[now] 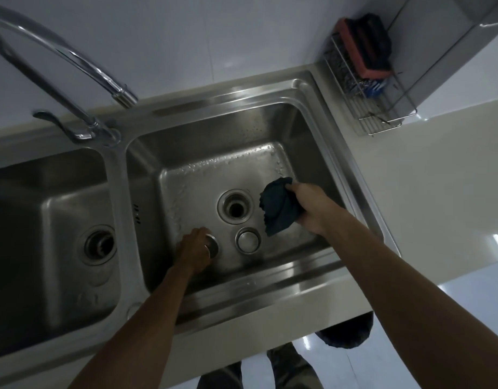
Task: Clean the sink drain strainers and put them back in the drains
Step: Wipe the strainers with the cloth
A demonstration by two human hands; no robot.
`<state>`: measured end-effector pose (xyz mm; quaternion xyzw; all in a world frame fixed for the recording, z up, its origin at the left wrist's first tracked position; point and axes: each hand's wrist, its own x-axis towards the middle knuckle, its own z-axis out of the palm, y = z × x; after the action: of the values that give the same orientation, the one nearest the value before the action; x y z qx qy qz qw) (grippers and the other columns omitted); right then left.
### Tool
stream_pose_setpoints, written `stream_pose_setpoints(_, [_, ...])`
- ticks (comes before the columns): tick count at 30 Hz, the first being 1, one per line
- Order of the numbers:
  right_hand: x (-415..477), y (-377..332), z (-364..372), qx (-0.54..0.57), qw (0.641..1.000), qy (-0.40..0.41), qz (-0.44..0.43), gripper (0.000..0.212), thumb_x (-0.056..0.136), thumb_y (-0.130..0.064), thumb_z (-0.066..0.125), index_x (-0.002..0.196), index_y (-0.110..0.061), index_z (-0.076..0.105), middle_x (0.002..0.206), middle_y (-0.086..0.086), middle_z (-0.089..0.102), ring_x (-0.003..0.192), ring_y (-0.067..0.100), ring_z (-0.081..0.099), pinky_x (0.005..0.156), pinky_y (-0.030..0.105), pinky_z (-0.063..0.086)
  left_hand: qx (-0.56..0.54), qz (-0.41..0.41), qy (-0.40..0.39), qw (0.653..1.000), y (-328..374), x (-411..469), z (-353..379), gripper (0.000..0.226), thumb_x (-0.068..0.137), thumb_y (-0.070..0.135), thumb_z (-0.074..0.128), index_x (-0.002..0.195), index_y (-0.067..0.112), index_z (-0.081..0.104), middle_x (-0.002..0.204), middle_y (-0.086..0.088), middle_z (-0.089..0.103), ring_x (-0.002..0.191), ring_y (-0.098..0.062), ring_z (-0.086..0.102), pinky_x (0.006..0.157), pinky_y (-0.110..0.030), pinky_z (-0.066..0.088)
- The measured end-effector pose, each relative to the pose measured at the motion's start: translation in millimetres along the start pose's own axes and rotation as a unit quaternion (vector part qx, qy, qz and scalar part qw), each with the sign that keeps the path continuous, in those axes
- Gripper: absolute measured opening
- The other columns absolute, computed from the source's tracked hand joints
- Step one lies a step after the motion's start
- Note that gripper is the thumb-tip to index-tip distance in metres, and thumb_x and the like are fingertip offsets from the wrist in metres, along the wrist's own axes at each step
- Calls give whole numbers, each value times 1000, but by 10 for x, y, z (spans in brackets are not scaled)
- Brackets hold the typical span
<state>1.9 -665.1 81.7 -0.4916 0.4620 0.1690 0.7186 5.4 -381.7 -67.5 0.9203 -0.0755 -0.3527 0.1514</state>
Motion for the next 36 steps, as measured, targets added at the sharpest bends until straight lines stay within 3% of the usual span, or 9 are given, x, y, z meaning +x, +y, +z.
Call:
stream_pose_setpoints(7, [22, -35, -53, 13, 1000, 3, 5, 26, 106, -15, 48, 125, -2, 60, 112, 12, 68, 99, 23, 66, 70, 34, 54, 167, -8, -10, 986, 93, -82, -4, 94, 82, 40, 80, 153, 12, 25, 152, -15, 34, 140, -36, 37, 115, -47, 35])
stream_pose_setpoints(11, [38, -42, -148, 9, 1000, 9, 5, 22, 106, -16, 49, 121, -4, 60, 106, 10, 68, 93, 21, 66, 66, 32, 53, 164, 98, 49, 980, 458, 38, 8, 112, 67, 66, 83, 156, 22, 30, 155, -10, 37, 142, -32, 37, 116, -48, 30])
stream_pose_setpoints(17, [62, 8, -308, 3, 1000, 23, 12, 18, 106, -18, 49, 109, -7, 63, 104, 10, 69, 92, 20, 67, 63, 31, 52, 136, 197, -52, 970, 981, 319, 264, 77, 88, 30, 77, 155, 22, 38, 155, -8, 41, 141, -33, 44, 113, -45, 39])
stream_pose_setpoints(19, [54, 1, -347, 2, 1000, 22, 11, 17, 106, -18, 50, 107, -8, 63, 104, 9, 69, 92, 20, 67, 62, 30, 52, -44, 140, -41, 988, 1031, 328, 274, 64, 85, 29, 79, 143, 18, 53, 139, -6, 56, 122, -27, 60, 96, -35, 53])
stream_pose_setpoints(22, [44, -30, -324, 8, 1000, 12, -4, 18, 106, -18, 51, 112, -8, 64, 110, 12, 69, 96, 22, 67, 71, 34, 55, -469, -33, -47, 881, 1128, 304, -8, 47, 90, 36, 77, 129, 13, 65, 119, -9, 71, 87, -17, 72, 61, -21, 56])
stream_pose_setpoints(26, [-27, 15, -53, -39, 997, -25, -67, 19, 102, -17, 58, 119, -12, 65, 120, 12, 68, 108, 25, 66, 82, 40, 58, -724, -98, -104, 675, 1252, 237, -542, 46, 97, 50, 64, 121, 12, 67, 110, -14, 74, 87, -23, 73, 70, -35, 60])
stream_pose_setpoints(30, [-193, 309, 449, -246, 926, -33, -286, 35, 104, -15, 53, 139, -19, 57, 136, 0, 62, 126, 16, 57, 110, 39, 47, -746, -130, -105, 645, 1498, 117, -887, 61, 97, 62, 50, 123, 12, 73, 116, -14, 74, 105, -27, 69, 87, -38, 57])
stream_pose_setpoints(32, [-254, 432, 650, -314, 885, -35, -343, 47, 108, -20, 43, 155, -23, 37, 163, 2, 35, 146, 15, 37, 119, 33, 34, -752, -122, -91, 641, 1546, 56, -998, 59, 99, 59, 48, 116, 10, 75, 111, -11, 75, 100, -25, 70, 84, -34, 58])
stream_pose_setpoints(36, [-169, 281, 780, -272, 895, 7, -352, 49, 111, -21, 32, 160, -24, 26, 167, 4, 26, 149, 22, 33, 122, 42, 30, -754, -94, -74, 646, 1554, -65, -1136, 56, 94, 53, 61, 125, 9, 74, 119, -12, 77, 93, -21, 76, 75, -30, 61])
